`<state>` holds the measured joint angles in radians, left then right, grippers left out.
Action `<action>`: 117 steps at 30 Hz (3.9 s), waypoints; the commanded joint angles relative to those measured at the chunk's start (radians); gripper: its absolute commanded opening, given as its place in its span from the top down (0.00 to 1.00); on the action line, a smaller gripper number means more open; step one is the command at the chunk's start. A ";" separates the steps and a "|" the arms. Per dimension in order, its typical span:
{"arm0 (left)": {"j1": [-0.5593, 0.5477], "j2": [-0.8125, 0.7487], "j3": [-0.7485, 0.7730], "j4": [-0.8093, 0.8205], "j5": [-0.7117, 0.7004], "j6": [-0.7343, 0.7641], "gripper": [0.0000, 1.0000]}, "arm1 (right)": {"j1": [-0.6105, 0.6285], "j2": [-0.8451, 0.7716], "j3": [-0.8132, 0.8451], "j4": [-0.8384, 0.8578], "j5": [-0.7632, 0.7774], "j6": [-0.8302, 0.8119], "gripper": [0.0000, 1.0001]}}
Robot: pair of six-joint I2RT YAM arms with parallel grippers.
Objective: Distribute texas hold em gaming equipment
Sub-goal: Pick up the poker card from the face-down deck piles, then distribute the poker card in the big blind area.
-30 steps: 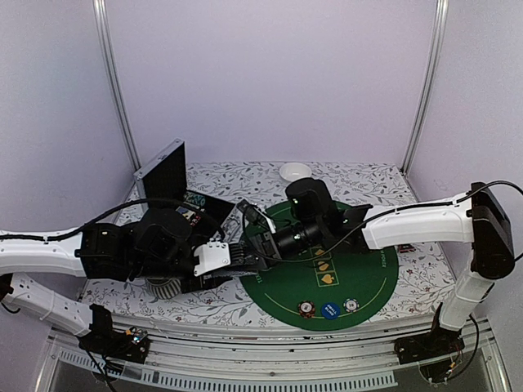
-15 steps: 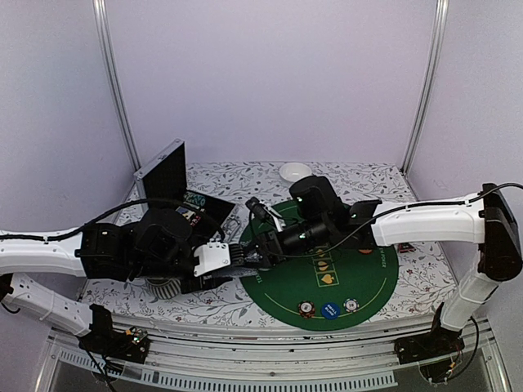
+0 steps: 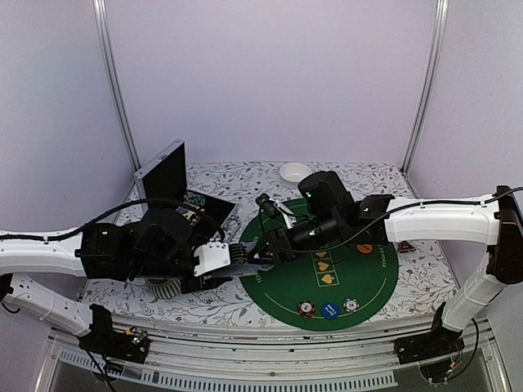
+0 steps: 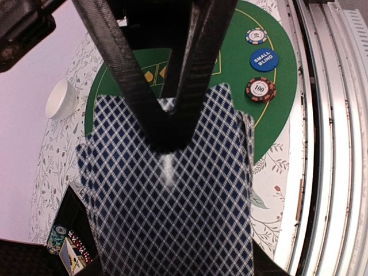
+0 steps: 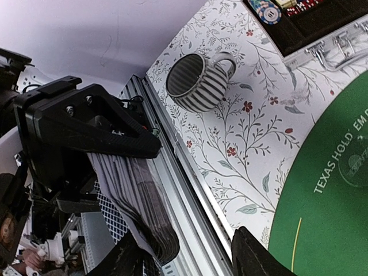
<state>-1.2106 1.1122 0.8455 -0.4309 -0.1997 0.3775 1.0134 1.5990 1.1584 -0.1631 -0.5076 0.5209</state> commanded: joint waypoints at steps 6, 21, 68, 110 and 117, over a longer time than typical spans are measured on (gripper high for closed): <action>0.011 -0.007 -0.004 0.026 -0.010 -0.003 0.48 | -0.006 -0.062 0.009 -0.072 0.056 -0.031 0.55; 0.014 0.000 -0.002 0.024 -0.009 -0.005 0.48 | -0.015 -0.036 0.009 0.004 -0.059 0.010 0.88; 0.028 0.011 0.009 -0.002 0.009 -0.020 0.47 | -0.480 -0.610 -0.263 -0.239 0.044 -0.032 0.98; 0.031 0.020 0.008 -0.008 0.023 -0.025 0.47 | -0.624 -0.432 -0.513 0.262 0.167 0.171 0.98; 0.032 0.018 0.009 -0.008 0.028 -0.025 0.46 | -0.624 -0.187 -0.435 0.407 0.286 0.251 0.98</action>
<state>-1.1961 1.1320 0.8436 -0.4412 -0.1871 0.3626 0.3923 1.3003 0.6556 0.1108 -0.3283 0.7097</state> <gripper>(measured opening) 0.539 0.021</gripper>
